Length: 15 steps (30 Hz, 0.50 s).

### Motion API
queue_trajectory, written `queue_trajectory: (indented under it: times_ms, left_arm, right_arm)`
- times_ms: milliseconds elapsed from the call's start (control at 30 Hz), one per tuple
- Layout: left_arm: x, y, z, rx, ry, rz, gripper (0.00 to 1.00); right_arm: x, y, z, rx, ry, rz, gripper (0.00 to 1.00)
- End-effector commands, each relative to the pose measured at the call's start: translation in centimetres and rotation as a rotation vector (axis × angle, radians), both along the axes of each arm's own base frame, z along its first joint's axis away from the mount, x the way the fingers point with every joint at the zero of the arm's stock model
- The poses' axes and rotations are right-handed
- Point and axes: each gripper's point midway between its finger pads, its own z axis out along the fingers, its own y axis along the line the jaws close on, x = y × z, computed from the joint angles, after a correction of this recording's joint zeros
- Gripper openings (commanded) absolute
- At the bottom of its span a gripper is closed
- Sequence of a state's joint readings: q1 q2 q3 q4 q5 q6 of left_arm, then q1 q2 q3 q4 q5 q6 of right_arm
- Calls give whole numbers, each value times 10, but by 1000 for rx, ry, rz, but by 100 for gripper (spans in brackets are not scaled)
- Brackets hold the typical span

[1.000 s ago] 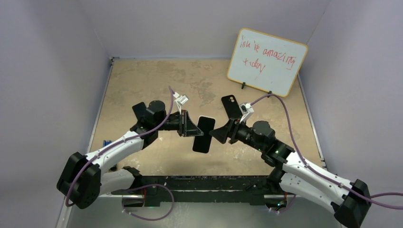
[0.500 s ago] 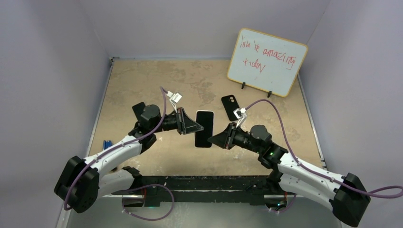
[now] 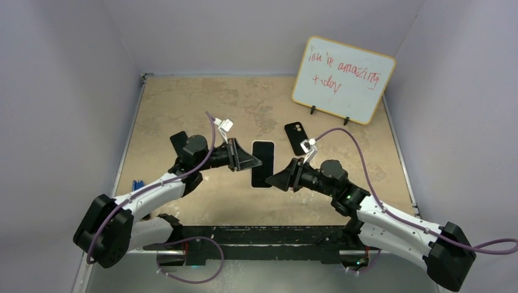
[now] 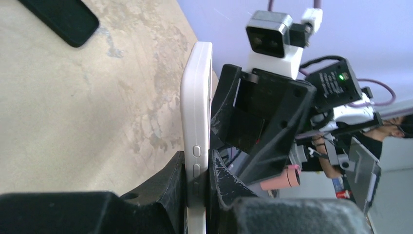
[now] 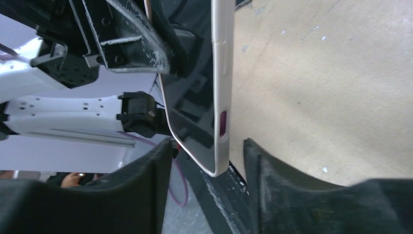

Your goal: Put the phone into the phone case

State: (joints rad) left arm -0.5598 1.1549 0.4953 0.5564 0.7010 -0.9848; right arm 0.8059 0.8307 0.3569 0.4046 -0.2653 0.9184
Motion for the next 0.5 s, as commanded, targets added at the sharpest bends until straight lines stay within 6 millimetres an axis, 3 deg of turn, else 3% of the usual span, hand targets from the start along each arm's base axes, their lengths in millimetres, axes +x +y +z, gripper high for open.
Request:
queue_trajectory:
  times_ms: [0,100,200,467]
  left_arm:
    - [22,2,6,-6,-33,89,0]
    - [34,5,-9,25,-2,124,0]
    - [56,12,-37,123,87,182,0]
    - [115,22,-76,222,174,240,0]
  right_arm:
    - [8,-6,14,-22,-36,-54,67]
    - [9,-15,15,-33,-48,-90,85]
    - [9,-23,17,-41,-57,-121,98]
    - [9,-37,14,-96,-70,-164,99]
